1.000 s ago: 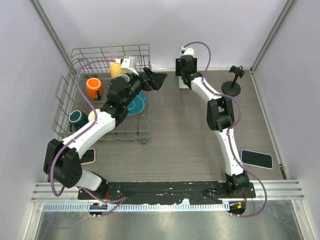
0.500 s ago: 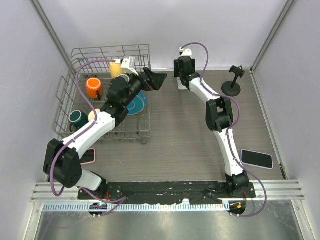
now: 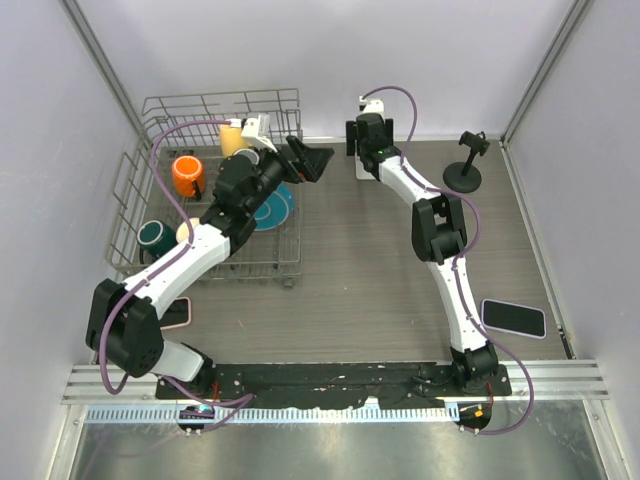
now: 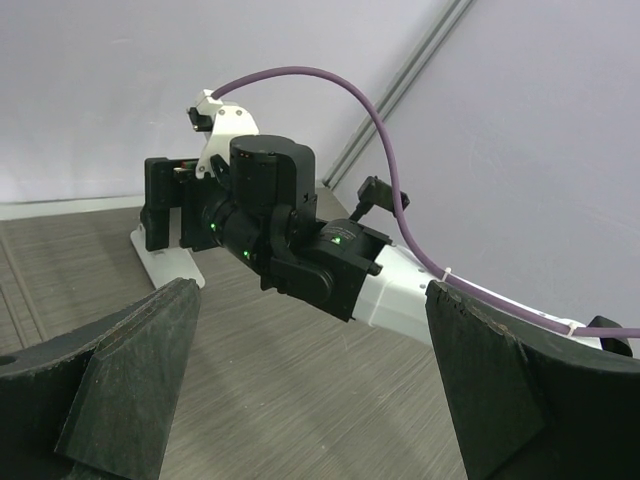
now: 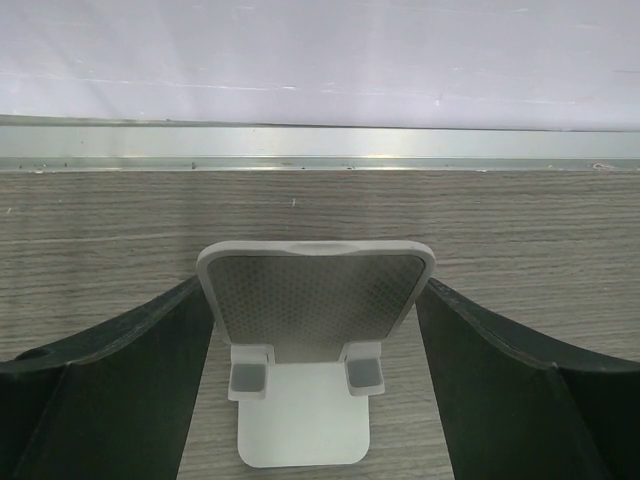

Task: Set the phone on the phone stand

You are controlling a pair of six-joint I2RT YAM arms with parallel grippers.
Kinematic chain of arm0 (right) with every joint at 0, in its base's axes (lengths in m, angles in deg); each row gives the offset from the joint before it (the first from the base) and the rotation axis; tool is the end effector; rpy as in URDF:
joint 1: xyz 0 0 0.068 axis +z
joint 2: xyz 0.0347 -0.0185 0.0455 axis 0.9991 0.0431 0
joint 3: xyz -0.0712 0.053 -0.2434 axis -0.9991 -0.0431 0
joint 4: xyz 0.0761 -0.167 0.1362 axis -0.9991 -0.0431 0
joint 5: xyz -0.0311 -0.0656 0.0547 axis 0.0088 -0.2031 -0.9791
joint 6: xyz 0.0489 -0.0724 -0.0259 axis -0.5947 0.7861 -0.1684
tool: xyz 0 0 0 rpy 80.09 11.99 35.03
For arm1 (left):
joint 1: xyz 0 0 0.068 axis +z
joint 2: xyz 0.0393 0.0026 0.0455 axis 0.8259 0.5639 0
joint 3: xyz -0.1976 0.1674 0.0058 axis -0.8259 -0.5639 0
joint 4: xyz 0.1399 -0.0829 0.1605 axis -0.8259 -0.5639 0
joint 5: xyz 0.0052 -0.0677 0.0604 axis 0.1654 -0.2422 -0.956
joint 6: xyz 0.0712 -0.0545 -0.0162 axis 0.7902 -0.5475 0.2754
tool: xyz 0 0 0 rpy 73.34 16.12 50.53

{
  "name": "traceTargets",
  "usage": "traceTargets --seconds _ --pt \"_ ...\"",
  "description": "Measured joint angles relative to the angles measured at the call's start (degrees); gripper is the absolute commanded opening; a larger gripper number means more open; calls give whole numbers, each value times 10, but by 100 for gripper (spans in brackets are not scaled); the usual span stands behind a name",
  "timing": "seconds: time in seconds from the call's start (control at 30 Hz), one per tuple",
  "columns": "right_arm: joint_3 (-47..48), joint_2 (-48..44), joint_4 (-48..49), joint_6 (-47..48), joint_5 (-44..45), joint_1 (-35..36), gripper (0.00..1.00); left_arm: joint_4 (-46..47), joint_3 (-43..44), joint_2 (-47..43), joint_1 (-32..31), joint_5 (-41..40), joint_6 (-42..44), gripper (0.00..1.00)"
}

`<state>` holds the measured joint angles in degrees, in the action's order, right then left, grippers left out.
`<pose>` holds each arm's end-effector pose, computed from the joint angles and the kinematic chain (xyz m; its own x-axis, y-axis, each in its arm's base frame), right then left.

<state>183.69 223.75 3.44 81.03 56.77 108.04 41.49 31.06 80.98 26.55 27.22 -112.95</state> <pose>0.5562 0.1744 0.1825 -0.3933 -0.0880 -0.9152 0.0283 0.9938 -0.1077 0.3074 -0.1828 0.3749 -0.2184 -0.5089 -0.8327 0.5633 0.6310 -0.5334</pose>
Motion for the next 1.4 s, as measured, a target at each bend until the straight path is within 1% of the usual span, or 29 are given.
traceTargets --seconds 0.2,0.33,0.43,0.5,0.6,0.73,0.87,0.9,1.03,1.1,1.2,1.27,1.4 --pt "-12 -5 -3 1 0 0 88 -14 0 -2 1 -7 11 100" --pt "-29 -24 -8 1 0 0 88 -46 0 -12 6 -27 14 100" --pt "-48 -50 -9 0 0 0 88 -87 5 -28 8 -59 12 100" --pt "-61 -70 -8 -2 0 0 88 -125 12 -41 9 -98 6 100" --pt "-90 -108 -6 -2 1 0 89 -201 12 -81 11 -160 -23 100" --pt "-141 -164 8 -5 1 0 89 -309 -6 -171 14 -225 -56 100" --pt "-207 -223 28 -14 -1 0 89 -444 -13 -283 15 -283 -73 100" --pt "-229 -240 34 -18 -4 0 89 -493 -11 -313 15 -303 -79 100" --pt "-295 -289 54 -36 -22 0 89 -656 4 -376 15 -340 -93 100" --pt "-311 -300 58 -41 -30 0 89 -735 12 -392 15 -349 -101 100" --pt "-336 -313 66 -42 -32 0 89 -830 14 -393 15 -349 -116 100" --pt "-352 -321 71 -41 -32 0 89 -898 14 -380 15 -345 -136 100" --pt "-357 -324 73 -40 -33 0 89 -984 14 -329 17 -341 -196 100"
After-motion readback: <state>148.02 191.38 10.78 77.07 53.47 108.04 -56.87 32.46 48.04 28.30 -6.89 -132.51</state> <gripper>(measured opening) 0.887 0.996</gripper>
